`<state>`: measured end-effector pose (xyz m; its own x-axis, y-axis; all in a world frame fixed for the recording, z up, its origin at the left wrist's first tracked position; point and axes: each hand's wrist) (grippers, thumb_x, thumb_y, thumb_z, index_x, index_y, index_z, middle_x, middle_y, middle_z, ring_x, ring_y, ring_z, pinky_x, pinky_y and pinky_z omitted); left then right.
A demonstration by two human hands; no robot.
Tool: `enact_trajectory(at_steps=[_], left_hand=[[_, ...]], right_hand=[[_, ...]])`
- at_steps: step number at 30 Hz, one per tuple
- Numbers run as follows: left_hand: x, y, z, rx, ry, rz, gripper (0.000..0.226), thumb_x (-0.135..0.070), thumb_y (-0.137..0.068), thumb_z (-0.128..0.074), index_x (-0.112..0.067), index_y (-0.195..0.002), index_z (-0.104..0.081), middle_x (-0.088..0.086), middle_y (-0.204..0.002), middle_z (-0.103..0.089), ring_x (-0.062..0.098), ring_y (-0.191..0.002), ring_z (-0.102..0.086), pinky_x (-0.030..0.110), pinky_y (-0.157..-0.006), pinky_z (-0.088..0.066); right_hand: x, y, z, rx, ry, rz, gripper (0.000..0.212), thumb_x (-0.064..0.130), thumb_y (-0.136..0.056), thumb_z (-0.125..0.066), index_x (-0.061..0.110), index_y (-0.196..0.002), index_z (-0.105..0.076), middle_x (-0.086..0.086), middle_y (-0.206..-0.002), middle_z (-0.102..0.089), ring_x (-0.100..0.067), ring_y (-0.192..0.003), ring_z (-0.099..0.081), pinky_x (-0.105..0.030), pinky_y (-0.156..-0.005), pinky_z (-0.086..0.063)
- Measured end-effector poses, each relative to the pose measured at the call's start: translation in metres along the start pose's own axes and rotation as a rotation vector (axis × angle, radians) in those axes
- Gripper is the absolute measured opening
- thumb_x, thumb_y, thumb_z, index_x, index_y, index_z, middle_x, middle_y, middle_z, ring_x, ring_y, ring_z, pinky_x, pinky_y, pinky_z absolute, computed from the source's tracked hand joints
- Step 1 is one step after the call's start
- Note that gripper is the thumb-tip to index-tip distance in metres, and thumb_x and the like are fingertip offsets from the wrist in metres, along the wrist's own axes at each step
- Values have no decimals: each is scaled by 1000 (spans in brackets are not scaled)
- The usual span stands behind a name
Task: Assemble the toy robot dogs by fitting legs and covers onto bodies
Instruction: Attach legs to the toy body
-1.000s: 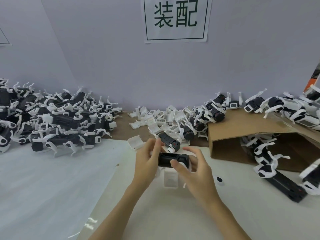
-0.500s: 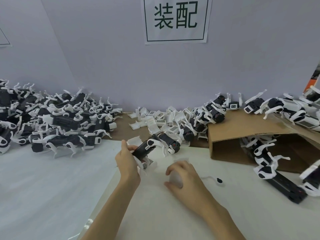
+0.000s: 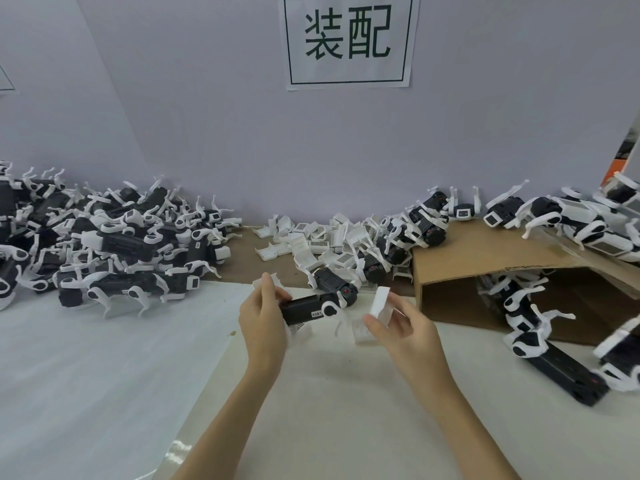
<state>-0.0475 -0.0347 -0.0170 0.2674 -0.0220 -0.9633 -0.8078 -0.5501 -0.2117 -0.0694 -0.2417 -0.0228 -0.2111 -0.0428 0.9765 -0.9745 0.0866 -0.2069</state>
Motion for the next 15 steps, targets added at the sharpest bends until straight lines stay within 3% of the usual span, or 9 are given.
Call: enact_trajectory(at_steps=[2,5,8,11,15], left_hand=[[1,3,-2,42,-70,-93,57,-52,-103,-44,-17,-64,-65,-8,-66,-64,11,-68,-60,37,-70,-50],[3,10,-6,92,-131,-177,53,-52,-102,-44,-18,-65,-61,-6,-69,-62,8,-66,-55,34,-70,-42],[5,15,-9,136,-191,-248,49,-49,-104,-44,-24,-64,-61,-3,-69,-60,11,-66,-55,37,-68,-43],[6,20,-11,184,-247,-358,50,-46,-108,-41,-26,-65,-60,-5,-72,-59,15,-71,-57,29,-69,-43],[5,26,-11,246,-308,-481,53,-45,-111,-30,-23,-74,-62,-5,-78,-57,18,-76,-57,25,-68,-40]], right_hand=[[0,1,0,-32,-121,-41,48,9,-87,-81,27,-128,-64,-1,-120,-73,-12,-108,-73,-16,-81,-56],[-2,1,-1,-73,-277,-85,54,0,-88,-78,31,-127,-60,-15,-116,-71,-23,-100,-76,-33,-82,-62],[-3,0,-1,-88,-230,-88,58,10,-85,-84,31,-131,-55,-5,-107,-78,-25,-97,-77,-36,-84,-61],[-1,-1,-2,-65,-191,-79,34,17,-85,-84,13,-115,-68,-3,-99,-79,-23,-101,-76,-35,-89,-61],[-5,-2,-2,-170,-130,-85,27,22,-87,-82,9,-108,-71,-7,-96,-78,-17,-90,-77,-44,-95,-60]])
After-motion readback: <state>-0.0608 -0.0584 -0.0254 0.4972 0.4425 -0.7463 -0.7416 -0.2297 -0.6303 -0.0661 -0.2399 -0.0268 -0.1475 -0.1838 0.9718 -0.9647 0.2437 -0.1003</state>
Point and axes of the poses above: each hand's wrist, its own y-axis away from the middle knuckle, its own z-axis out of the back of the hand, x = y × z
